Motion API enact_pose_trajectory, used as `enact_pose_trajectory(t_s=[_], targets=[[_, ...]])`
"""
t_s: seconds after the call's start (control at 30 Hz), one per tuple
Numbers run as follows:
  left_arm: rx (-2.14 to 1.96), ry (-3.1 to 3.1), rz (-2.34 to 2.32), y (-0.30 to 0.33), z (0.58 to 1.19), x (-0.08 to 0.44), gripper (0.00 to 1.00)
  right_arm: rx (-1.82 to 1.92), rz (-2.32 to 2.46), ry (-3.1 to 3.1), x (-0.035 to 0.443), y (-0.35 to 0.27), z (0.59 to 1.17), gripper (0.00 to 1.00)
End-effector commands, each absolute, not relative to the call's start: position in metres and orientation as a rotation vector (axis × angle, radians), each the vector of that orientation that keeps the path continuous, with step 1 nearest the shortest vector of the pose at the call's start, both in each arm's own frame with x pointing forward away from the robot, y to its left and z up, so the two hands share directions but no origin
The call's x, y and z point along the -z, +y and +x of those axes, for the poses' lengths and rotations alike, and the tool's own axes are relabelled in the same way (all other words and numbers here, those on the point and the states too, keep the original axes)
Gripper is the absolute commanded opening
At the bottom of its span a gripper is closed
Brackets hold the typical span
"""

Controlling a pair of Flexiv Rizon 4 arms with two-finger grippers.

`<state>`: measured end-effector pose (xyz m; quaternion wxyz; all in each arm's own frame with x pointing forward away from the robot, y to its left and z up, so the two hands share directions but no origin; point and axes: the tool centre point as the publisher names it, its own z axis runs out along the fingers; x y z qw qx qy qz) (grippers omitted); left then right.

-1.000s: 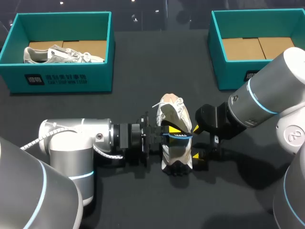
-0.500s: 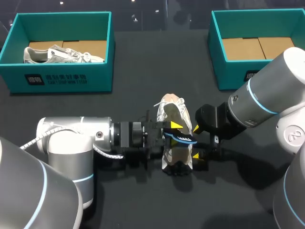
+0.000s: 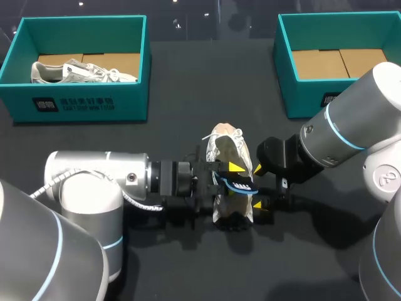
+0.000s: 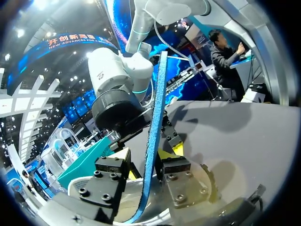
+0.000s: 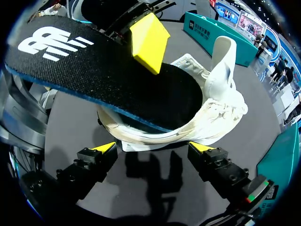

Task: Take the shoe out of the shoebox, open the shoe tongue, remove and reinsert the insole, then place the shoe into the shoebox

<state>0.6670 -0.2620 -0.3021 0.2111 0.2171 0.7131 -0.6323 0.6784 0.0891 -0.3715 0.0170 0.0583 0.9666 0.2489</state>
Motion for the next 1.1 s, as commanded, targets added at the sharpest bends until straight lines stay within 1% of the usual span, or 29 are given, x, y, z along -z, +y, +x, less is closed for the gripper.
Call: enact_pose_trajectory(t_s=[0.03, 1.1], targets=[[1.732, 2.01, 0.633, -0.263, 0.666, 0.304, 0.0, -0.774, 0.181, 3.002, 0.372, 0.088, 0.677, 1.0], [1.593, 2.09, 0.603, -0.254, 0.707, 0.349, 0.0, -0.774, 0.181, 3.002, 0.372, 0.088, 0.677, 1.0]])
